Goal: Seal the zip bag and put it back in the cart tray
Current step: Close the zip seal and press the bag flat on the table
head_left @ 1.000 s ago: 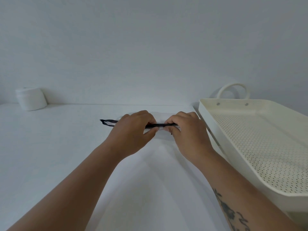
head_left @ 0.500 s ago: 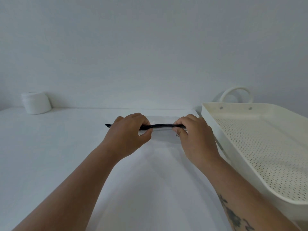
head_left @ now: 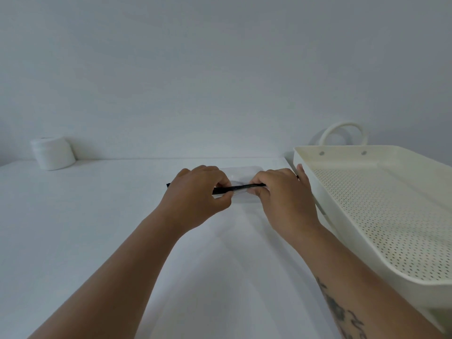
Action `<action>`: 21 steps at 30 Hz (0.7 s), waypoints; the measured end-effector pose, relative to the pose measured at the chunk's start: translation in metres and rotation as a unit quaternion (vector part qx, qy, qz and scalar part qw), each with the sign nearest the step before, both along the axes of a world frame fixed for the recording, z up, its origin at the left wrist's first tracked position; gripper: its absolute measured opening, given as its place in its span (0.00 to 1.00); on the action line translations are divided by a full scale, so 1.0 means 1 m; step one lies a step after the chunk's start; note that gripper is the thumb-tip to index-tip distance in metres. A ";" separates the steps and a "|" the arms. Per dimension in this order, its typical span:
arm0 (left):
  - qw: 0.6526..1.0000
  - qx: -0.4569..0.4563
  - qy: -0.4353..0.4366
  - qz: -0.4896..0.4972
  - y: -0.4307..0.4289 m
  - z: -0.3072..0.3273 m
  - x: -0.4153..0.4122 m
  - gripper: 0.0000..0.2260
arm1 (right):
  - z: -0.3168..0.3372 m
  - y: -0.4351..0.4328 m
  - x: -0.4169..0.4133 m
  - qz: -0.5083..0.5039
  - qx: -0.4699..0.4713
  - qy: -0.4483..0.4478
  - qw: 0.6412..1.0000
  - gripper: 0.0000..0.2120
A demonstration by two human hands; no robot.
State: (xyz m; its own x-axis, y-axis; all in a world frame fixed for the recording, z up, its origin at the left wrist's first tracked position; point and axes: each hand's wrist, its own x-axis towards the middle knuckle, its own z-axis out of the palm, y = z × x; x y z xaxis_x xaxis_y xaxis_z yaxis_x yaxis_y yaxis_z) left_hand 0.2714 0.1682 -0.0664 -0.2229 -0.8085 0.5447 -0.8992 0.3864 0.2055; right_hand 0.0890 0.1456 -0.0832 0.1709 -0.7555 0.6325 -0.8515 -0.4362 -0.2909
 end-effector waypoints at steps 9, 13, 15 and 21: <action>0.999 0.017 -0.013 0.024 0.001 0.006 0.012 0.01 | -0.006 -0.006 -0.008 -0.030 0.004 -0.049 0.998 0.06; 0.999 0.030 -0.005 0.026 0.003 0.005 0.014 0.01 | -0.007 -0.002 -0.004 -0.035 -0.001 -0.032 0.999 0.04; 0.999 0.025 -0.008 0.026 0.004 0.004 0.012 0.02 | -0.007 0.001 0.000 -0.017 -0.005 -0.010 1.000 0.07; 1.000 -0.018 -0.009 0.002 0.004 0.003 0.001 0.01 | -0.004 0.005 0.015 0.017 -0.054 0.013 0.998 0.06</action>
State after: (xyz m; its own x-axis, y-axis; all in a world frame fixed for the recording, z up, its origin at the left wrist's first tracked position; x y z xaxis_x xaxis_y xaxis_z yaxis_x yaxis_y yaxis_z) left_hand 0.2726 0.1725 -0.0631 -0.2305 -0.7898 0.5685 -0.9041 0.3899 0.1751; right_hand 0.1039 0.1502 -0.0871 0.2130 -0.6771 0.7044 -0.8428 -0.4921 -0.2182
